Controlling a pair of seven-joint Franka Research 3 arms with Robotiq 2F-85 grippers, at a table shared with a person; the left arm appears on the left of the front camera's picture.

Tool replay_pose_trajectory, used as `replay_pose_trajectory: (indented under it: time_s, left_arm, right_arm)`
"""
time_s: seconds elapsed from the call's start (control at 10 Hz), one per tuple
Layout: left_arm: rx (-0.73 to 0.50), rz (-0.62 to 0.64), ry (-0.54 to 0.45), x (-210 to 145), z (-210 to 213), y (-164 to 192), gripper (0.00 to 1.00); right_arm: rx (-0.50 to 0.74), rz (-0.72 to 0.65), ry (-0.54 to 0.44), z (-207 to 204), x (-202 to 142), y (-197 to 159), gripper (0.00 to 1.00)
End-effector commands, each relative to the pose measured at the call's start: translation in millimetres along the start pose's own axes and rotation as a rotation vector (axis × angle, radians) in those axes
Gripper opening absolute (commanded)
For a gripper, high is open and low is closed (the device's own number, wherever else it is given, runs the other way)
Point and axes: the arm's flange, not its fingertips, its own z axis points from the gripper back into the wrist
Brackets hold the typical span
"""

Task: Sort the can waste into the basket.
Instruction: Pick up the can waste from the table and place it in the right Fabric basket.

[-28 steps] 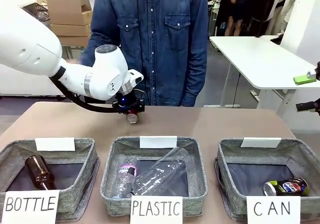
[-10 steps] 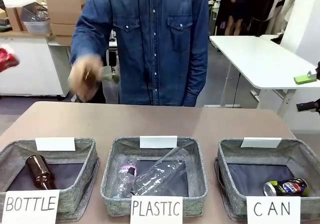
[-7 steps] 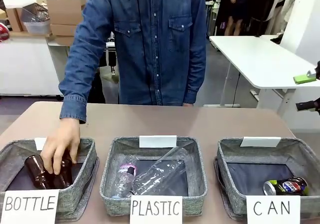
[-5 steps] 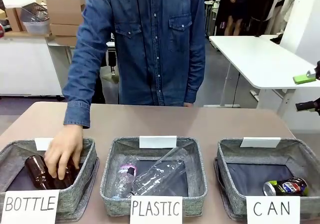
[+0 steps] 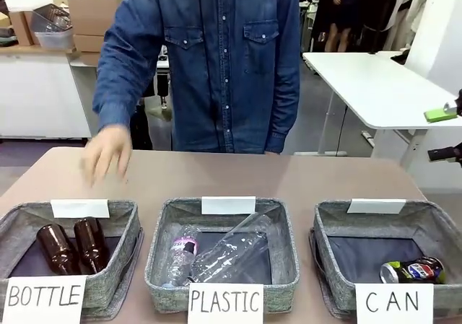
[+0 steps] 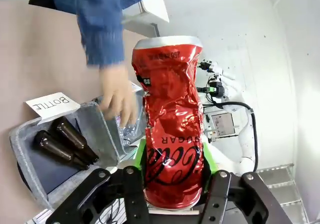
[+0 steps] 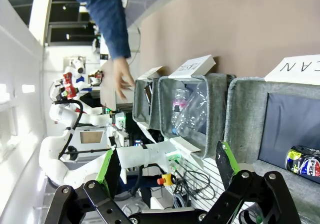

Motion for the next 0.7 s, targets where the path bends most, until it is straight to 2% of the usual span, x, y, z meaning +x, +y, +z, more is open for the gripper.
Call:
replay_pose_trajectory:
  time_s: [0.0, 0.2, 0.4, 0.6]
  left_arm:
    - [-0.004, 0.016, 0.021, 12.6, -19.5, -2.1, 0.00]
    - [0.014, 0.003, 0.089, 23.3, -50.6, -6.5, 0.00]
    - [0.016, 0.006, 0.242, 31.6, -125.3, -19.1, 0.00]
    - [0.070, -0.046, 0.408, 26.5, -213.1, -38.3, 0.00]
  right_arm:
    - [-0.010, 0.016, -0.001, 0.7, 0.3, -2.1, 1.00]
    - [-0.010, 0.016, -0.001, 0.7, 0.3, -2.1, 1.00]
    - [-0.010, 0.016, -0.001, 0.7, 0.3, -2.1, 1.00]
    - [-0.010, 0.016, -0.001, 0.7, 0.3, -2.1, 1.00]
